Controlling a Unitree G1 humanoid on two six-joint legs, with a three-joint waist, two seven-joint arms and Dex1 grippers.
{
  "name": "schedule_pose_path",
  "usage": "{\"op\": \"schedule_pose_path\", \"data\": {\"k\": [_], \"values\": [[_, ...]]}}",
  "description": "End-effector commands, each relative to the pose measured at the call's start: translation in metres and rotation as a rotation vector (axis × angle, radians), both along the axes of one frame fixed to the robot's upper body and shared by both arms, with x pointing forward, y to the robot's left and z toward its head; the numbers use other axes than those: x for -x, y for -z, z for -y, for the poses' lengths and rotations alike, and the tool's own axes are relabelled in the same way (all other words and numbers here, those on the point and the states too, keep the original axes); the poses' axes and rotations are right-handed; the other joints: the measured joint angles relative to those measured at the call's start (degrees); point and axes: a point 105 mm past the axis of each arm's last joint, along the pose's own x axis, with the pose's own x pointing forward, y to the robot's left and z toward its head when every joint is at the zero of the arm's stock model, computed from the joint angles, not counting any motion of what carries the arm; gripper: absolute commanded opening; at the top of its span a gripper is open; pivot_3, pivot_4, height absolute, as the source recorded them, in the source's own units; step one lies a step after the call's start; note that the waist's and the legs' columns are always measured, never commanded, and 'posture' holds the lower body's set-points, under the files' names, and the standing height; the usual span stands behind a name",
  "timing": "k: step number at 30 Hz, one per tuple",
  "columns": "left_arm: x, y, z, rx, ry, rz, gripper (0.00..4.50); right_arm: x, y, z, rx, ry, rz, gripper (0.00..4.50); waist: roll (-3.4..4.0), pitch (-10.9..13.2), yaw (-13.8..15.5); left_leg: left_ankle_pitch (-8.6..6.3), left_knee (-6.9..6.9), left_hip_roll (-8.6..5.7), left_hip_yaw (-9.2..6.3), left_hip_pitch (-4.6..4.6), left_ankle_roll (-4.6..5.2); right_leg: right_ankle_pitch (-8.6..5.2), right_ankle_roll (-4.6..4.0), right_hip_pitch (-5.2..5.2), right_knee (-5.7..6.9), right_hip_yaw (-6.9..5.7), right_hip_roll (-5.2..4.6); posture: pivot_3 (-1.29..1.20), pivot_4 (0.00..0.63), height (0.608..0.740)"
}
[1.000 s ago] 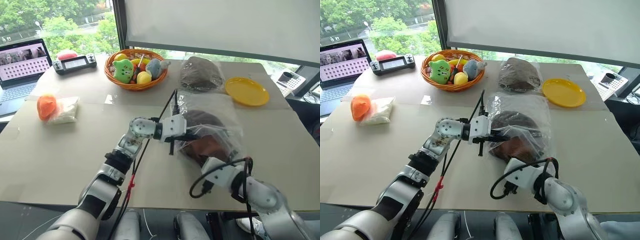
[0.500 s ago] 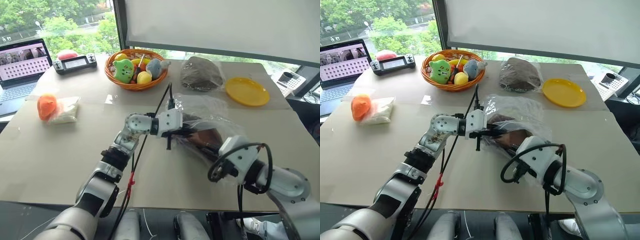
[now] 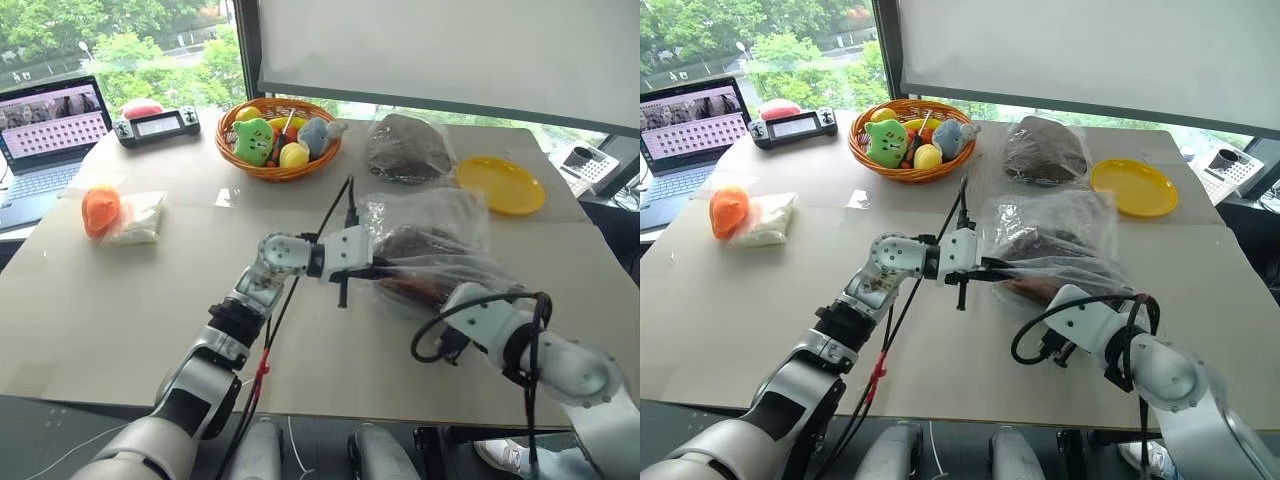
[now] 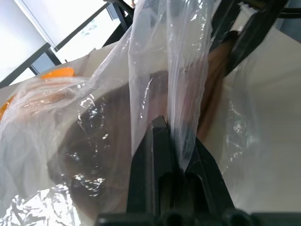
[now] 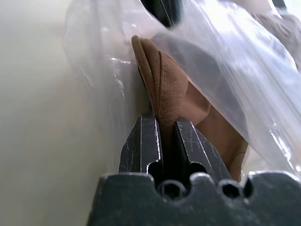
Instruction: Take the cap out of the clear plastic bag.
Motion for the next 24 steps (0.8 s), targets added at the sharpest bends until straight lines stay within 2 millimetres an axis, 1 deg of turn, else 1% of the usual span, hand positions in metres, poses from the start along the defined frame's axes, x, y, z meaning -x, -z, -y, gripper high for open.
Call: {"op": "schedule_pose_path", "data": {"k": [1,3,7,9,12,16,17,20,22,24], "values": [[-0.002,-0.011,-0.002,0.026,-0.013,0.036,0.0,-0.009,-0.003,0.001,-0.077,0.086,0.044,0.05,0.0,0.0,-0.2,0.0,0.0,0.0,-0.01,0.0,0.0,0.0,0.0,0.0,0.0,-0.01,0.01,0.0,0.15,0.74],[-0.002,-0.012,-0.003,0.027,-0.016,0.035,0.0,-0.011,-0.013,-0.006,-0.108,0.066,0.09,0.05,0.0,0.0,-0.4,0.0,0.0,-0.01,0.0,0.0,0.0,0.0,0.0,0.0,0.01,0.02,0.0,0.0,0.15,0.74],[-0.003,-0.011,-0.003,0.023,-0.021,0.033,0.0,-0.012,-0.023,-0.008,-0.161,0.079,0.15,0.05,0.0,0.0,-0.5,0.0,-0.01,0.01,-0.01,0.01,0.0,0.01,-0.01,0.0,0.01,0.01,0.01,0.0,0.15,0.74],[-0.004,-0.011,-0.003,0.023,-0.023,0.033,0.0,-0.012,-0.027,-0.012,-0.182,0.064,0.17,0.05,0.0,0.0,-0.5,0.0,-0.02,0.02,0.0,0.0,0.0,0.02,-0.04,-0.02,0.01,0.02,0.02,0.0,0.15,0.74],[-0.004,-0.011,-0.003,0.022,-0.023,0.032,0.0,-0.005,-0.025,-0.027,-0.234,-0.007,0.144,0.05,0.01,0.0,-0.5,0.0,-0.02,0.01,0.0,0.0,0.0,0.04,-0.05,-0.02,0.01,0.02,0.02,0.0,0.15,0.74],[-0.004,-0.011,-0.003,0.018,-0.022,0.031,0.0,0.018,-0.02,-0.043,-0.318,-0.122,0.042,0.05,0.01,0.0,-0.4,0.0,-0.03,0.01,0.0,-0.01,0.0,0.03,-0.05,-0.02,0.0,0.01,0.02,0.0,0.15,0.74],[-0.004,-0.011,-0.004,0.017,-0.022,0.031,0.0,0.023,-0.022,-0.046,-0.33,-0.162,0.031,0.05,0.0,0.0,-0.4,0.0,-0.03,0.01,0.0,-0.02,0.0,0.04,-0.06,-0.02,0.0,0.01,0.01,0.0,0.15,0.74],[-0.005,-0.011,-0.004,0.014,-0.023,0.03,0.0,0.03,-0.027,-0.05,-0.365,-0.232,0.017,0.05,0.01,0.0,-0.4,0.0,-0.01,0.01,0.0,0.0,0.0,0.04,-0.05,0.0,0.01,0.01,0.02,0.0,0.15,0.74],[-0.006,-0.012,-0.004,0.013,-0.022,0.031,0.0,0.04,-0.015,-0.055,-0.347,-0.287,-0.073,0.05,0.02,0.0,-0.4,0.0,-0.01,0.02,0.01,0.03,0.0,0.03,-0.04,0.01,0.02,0.02,0.02,0.0,0.15,0.74],[-0.007,-0.012,-0.004,0.013,-0.022,0.033,0.0,0.045,0.001,-0.054,-0.268,-0.284,-0.129,0.05,0.02,0.0,-0.4,0.0,-0.03,0.02,0.01,0.03,0.0,0.02,-0.02,0.02,0.01,0.01,0.02,0.0,0.15,0.74]]}}
